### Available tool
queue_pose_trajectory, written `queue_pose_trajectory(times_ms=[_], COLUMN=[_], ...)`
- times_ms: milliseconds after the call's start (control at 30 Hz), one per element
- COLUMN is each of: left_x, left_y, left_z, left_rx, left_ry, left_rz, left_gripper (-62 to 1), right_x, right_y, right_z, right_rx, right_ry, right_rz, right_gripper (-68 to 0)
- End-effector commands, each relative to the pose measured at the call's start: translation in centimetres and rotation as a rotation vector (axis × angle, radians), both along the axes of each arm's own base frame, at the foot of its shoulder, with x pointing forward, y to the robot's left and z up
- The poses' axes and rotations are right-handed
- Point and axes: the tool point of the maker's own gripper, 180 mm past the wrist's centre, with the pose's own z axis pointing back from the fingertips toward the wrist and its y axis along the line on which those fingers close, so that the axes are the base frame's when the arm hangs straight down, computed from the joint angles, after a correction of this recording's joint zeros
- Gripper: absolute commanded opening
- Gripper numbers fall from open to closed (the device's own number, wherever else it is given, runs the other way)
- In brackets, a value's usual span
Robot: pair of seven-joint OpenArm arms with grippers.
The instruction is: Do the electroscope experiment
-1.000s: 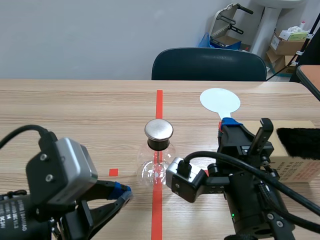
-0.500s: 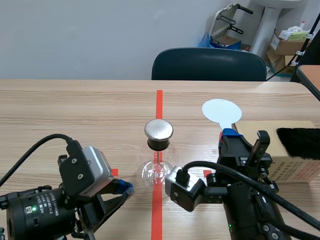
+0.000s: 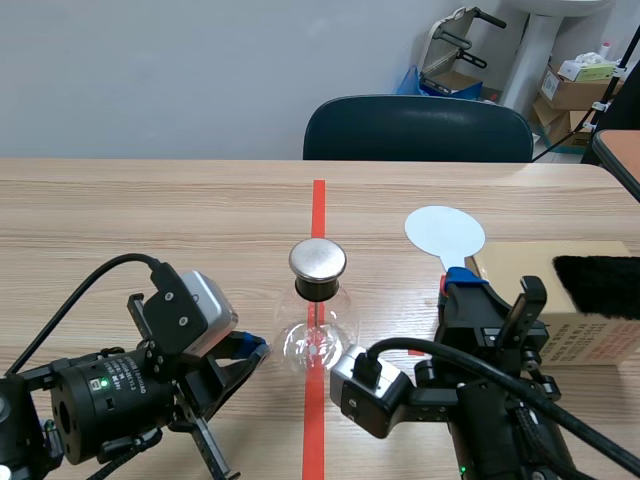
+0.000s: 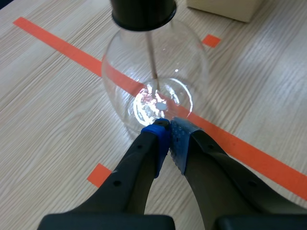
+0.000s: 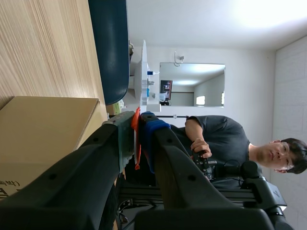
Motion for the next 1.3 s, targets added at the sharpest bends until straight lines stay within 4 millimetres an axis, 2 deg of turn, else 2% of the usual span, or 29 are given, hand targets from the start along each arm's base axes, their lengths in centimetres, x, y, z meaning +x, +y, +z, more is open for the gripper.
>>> queue_pose_trajectory(times_ms=[0,200,500,1000,1267], left_x=[0.3,1.1,1.3,2.5,2.5], left_y=[-0.4,0.4,0.1,0.8,0.8], left_z=[0.6,-0.5,-1.7,-1.5,-1.6], left_rx=[-0.046,-0.051,-0.053,-0.093,-0.092], left_ry=[-0.008,0.003,0.026,0.034,0.034], left_rz=[0.010,0.044,0.026,0.065,0.065], left_gripper=[-59.4,-59.4,-59.4,-59.4,-59.4], right_x=[0.2,0.2,0.2,0.2,0.2], right_y=[-0.5,-0.5,-0.5,-0.5,-0.5], right_z=[0.4,0.4,0.4,0.4,0.4], right_rx=[-0.002,-0.002,-0.002,-0.002,-0.002], right_ry=[-0.017,-0.018,-0.017,-0.017,-0.018], right_rz=[-0.011,-0.010,-0.011,-0.011,-0.010], right_gripper=[-66.7,-66.7,-66.7,-66.7,-66.7])
